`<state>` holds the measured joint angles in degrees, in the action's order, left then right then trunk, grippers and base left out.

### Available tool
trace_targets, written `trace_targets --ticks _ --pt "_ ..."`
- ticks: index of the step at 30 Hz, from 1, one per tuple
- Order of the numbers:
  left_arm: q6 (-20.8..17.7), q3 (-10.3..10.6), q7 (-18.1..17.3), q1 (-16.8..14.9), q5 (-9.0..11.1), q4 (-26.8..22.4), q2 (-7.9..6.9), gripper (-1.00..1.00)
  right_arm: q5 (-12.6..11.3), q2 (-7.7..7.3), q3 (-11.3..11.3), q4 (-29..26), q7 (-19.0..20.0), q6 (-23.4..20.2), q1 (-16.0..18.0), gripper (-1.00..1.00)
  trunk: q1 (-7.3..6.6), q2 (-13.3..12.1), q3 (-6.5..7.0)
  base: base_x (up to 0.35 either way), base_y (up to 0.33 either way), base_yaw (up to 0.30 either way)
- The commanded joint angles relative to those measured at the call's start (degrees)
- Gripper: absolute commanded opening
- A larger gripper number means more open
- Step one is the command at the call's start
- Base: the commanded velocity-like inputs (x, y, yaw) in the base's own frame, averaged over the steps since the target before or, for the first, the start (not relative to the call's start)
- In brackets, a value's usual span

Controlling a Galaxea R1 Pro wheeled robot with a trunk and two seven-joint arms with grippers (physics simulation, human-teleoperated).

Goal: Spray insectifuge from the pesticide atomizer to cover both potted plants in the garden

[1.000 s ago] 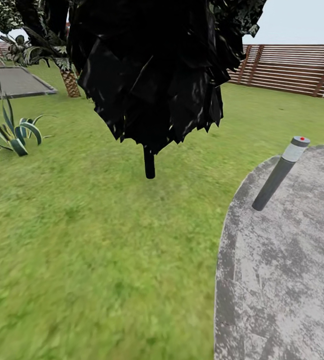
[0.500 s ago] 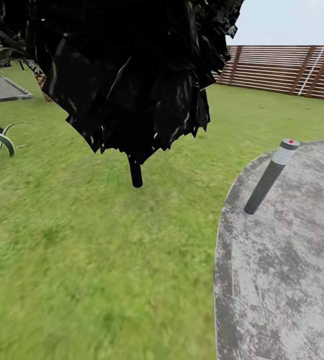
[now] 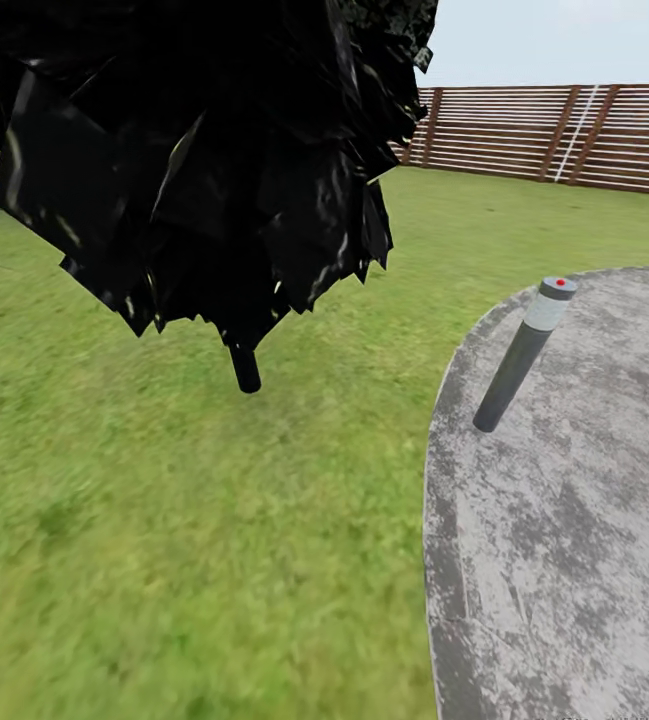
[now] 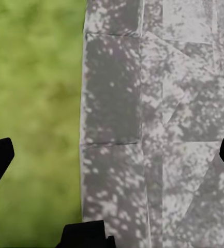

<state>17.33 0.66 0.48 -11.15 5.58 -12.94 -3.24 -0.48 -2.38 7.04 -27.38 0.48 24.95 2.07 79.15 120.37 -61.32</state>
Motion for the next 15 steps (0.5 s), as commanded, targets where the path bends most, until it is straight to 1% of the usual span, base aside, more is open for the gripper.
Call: trace_targets --ticks 1,7,11,15 --pt "0.2 0.1 0.0 0.0 0.6 0.0 -0.01 1.0 0.0 0.01 0.1 0.1 0.0 0.2 0.0 1.0 0.01 0.0 0.0 0.132 0.074 -0.276" --pt "0.2 0.1 0.0 0.0 0.6 0.0 -0.01 1.0 0.0 0.01 0.1 0.1 0.1 0.2 0.0 1.0 0.01 0.0 0.21 0.033 0.043 -0.282" --pt "0.2 0.1 -0.1 0.0 0.6 0.0 -0.01 1.0 0.0 0.01 0.1 0.1 0.0 0.2 0.0 1.0 0.01 0.0 0.33 0.064 0.23 -0.288" --pt "0.2 0.1 -0.1 0.0 0.5 0.0 -0.06 1.0 0.0 0.01 0.1 0.1 0.1 0.2 0.0 1.0 0.01 0.0 0.42 0.166 0.278 -0.291"
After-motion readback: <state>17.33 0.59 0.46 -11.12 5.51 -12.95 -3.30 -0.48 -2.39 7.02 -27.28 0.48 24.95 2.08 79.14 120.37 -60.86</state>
